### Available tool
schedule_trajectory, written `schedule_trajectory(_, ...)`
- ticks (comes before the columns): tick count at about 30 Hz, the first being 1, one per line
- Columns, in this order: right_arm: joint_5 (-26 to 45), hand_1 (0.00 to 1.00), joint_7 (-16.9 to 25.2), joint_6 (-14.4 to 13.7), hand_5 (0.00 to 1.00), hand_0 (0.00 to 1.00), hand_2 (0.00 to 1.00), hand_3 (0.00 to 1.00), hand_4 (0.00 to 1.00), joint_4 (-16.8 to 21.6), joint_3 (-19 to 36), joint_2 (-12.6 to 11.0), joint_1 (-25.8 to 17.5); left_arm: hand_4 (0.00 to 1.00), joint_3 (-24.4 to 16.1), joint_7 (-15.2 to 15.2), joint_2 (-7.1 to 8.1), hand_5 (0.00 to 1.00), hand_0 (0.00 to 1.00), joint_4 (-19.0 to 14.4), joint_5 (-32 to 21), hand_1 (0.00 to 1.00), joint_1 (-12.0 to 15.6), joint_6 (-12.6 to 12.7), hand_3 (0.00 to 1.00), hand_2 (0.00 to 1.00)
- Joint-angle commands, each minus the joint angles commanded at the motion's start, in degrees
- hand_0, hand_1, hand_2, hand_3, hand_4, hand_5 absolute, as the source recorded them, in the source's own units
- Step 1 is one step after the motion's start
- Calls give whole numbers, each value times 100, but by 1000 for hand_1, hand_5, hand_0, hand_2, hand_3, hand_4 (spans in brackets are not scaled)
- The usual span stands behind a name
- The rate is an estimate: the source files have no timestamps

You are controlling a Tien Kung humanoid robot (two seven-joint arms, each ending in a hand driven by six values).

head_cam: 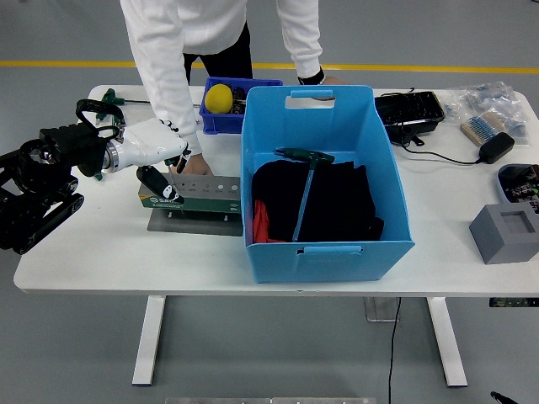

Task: Lift tool from toolbox,place it in box,lift tool from toolbox,place it in box

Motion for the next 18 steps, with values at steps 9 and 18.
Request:
schedule_trajectory(9,38,640,5,-3,694,651,697,573,831,1,-20,-6,33,998,203,-56,-9,605,839,259,43,601,-143,91,406,497)
schedule_trajectory(18,21,640,1,5,694,650,697,573,831,3,-20,-16,53,998,335,-45,-60,607,824,338,-13,501,-209,66,338,410)
